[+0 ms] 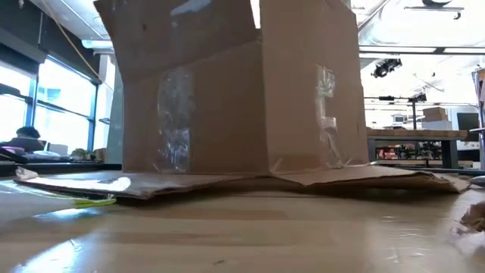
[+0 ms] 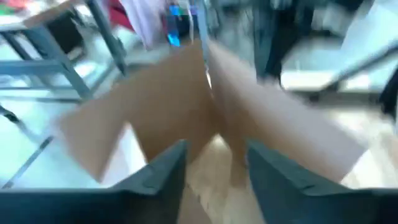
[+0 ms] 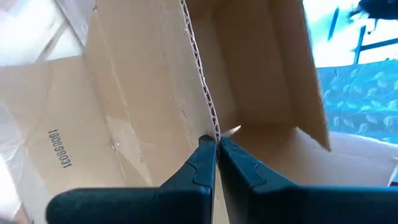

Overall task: Unpack boxes
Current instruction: Break down the cardboard box using the silver cutter until it is fully flat

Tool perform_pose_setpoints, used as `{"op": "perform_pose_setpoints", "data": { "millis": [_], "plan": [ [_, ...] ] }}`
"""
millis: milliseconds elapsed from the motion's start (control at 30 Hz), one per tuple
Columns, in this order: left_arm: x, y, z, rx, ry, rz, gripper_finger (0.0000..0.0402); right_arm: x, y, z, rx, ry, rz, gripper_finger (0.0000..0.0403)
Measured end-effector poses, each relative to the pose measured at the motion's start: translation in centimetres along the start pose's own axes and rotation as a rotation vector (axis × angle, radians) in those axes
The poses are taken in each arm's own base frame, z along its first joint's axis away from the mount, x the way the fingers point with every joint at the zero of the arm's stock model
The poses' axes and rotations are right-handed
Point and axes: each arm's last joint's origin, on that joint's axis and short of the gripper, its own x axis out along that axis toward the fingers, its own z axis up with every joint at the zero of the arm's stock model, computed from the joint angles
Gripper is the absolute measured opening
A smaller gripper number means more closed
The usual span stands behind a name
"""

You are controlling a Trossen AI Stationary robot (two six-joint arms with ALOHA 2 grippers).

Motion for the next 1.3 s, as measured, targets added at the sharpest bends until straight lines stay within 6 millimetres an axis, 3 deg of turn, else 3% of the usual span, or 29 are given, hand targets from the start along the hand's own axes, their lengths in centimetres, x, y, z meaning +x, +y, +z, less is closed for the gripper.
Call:
{"op": "perform_pose_setpoints", "data": {
  "millis": [100,167,267,400,533,667,867,1000,1133,1200,1300],
  "plan": [
    [3.1,-1.0,-0.9,0.089,0.088,-0.009,0.0205,-0.2,0.0,0.2,0.004,-0.025,-0.011,0.0],
    [4.0,-1.3,-0.9,0.139,0.103,0.034,0.0222,-0.2,0.1,0.3,0.003,-0.03,-0.009,0.0],
    [6.0,-1.4,-1.3,0.209,0.173,0.159,0.0231,-0.2,0.2,0.4,0.006,-0.034,-0.007,0.0],
    [9.4,-1.9,-3.6,0.392,0.391,0.352,0.0232,-0.2,0.2,0.4,0.009,-0.036,-0.002,0.0],
    [9.4,-1.5,-3.5,0.379,0.396,0.399,0.0232,-0.2,0.2,0.3,0.016,-0.032,0.008,0.0],
    [10.4,-1.1,-5.0,0.39,0.515,0.445,0.0232,-0.2,0.3,0.2,0.034,-0.023,0.019,0.0],
    [9.4,1.2,-5.8,0.287,0.602,0.495,0.0229,-0.3,0.6,0.0,0.038,0.001,0.052,0.0],
    [9.8,3.0,-6.8,0.154,0.664,0.4,0.0178,-0.4,0.8,0.1,0.038,0.003,0.043,0.0],
    [9.6,4.9,-6.8,0.153,0.686,0.378,0.0053,-0.6,1.1,0.3,0.026,0.041,-0.047,0.0],
    [9.3,5.4,-6.1,0.173,0.674,0.393,0.0017,-0.8,1.1,0.4,0.029,0.083,-0.162,0.0],
    [7.2,6.0,-3.3,0.202,0.606,0.453,0.0012,-1.8,0.7,0.7,0.082,0.121,-0.381,0.0]
  ]
}}
